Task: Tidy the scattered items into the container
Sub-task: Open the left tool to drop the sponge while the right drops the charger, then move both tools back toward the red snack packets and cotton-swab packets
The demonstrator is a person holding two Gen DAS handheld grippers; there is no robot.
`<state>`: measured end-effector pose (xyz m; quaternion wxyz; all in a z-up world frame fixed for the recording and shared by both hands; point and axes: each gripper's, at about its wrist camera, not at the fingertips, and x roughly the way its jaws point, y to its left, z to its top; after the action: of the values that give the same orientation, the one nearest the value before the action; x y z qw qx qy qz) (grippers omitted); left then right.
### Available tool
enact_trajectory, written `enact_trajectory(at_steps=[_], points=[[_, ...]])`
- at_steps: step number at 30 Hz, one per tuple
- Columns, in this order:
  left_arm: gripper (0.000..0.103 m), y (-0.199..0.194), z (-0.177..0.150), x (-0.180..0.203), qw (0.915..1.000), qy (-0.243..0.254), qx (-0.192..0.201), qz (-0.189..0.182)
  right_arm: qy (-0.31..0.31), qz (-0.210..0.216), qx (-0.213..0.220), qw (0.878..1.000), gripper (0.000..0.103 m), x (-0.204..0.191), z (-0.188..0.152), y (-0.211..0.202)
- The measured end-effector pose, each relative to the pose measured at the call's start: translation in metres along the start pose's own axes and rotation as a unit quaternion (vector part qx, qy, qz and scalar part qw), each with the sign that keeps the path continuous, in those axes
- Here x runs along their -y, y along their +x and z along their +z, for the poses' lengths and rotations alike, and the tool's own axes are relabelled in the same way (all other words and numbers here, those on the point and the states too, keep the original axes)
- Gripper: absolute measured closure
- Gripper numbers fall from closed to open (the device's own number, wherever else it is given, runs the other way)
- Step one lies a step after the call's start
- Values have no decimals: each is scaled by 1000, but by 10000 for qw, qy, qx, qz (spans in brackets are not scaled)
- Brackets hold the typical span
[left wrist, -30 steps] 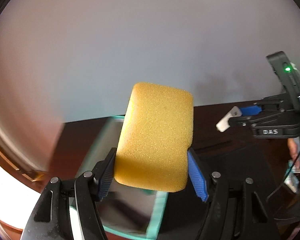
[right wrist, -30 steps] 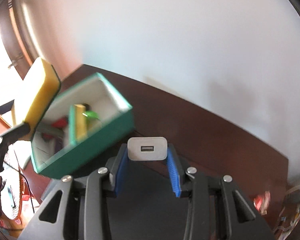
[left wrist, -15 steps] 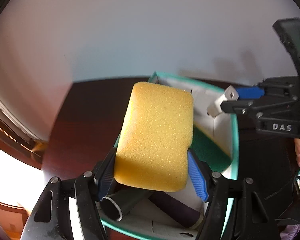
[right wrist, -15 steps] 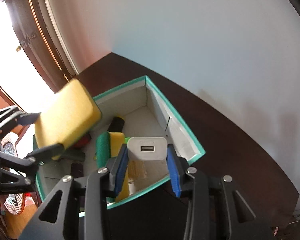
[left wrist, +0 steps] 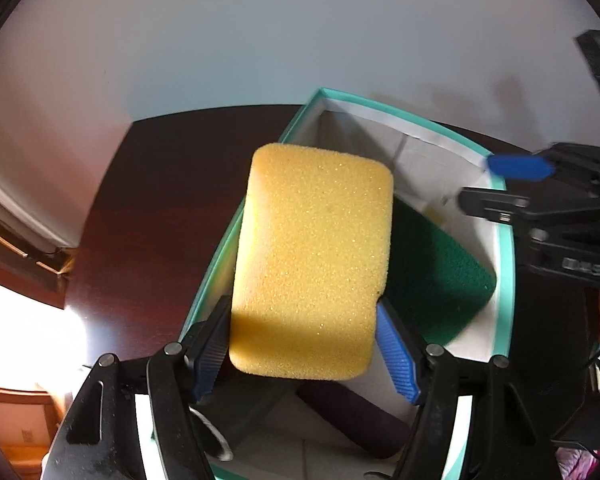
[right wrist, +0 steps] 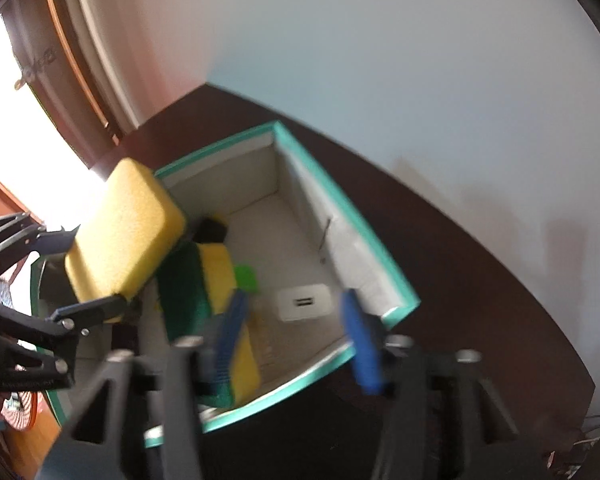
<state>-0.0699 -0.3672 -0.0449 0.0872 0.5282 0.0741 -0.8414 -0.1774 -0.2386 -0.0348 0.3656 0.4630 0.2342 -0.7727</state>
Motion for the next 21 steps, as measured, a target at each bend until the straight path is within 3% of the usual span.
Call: enact_trajectory(at_steps=[2, 4, 6, 9, 10, 12, 14, 21], points=[[32, -6, 1, -1, 10000, -19, -3, -87, 89, 91, 131, 9998, 36, 6, -2, -10], [32, -10, 4, -3, 9991, -91, -36, -408, 167, 164, 259, 9994, 36, 11, -7, -20], [31, -9, 5, -6, 9965, -211, -229, -772, 231, 307, 387, 9985, 36, 16, -13, -30], [31, 2, 9, -14, 9928, -544, -503, -947, 317, 444, 486, 9973, 32, 20, -22, -40], [30, 2, 10, -16, 9936, -598, -419, -863, 343, 477, 499, 9970, 30, 22, -25, -42], [15, -2, 11, -18, 9954, -661, -189, -669, 370, 521, 519, 9966, 30, 23, -30, -45], [0, -12, 9, -17, 9944, -675, 27, -808, 365, 535, 506, 9966, 30, 22, -33, -43], [0, -34, 12, -24, 9935, -672, 508, -762, 416, 627, 629, 9952, 30, 28, -45, -57]])
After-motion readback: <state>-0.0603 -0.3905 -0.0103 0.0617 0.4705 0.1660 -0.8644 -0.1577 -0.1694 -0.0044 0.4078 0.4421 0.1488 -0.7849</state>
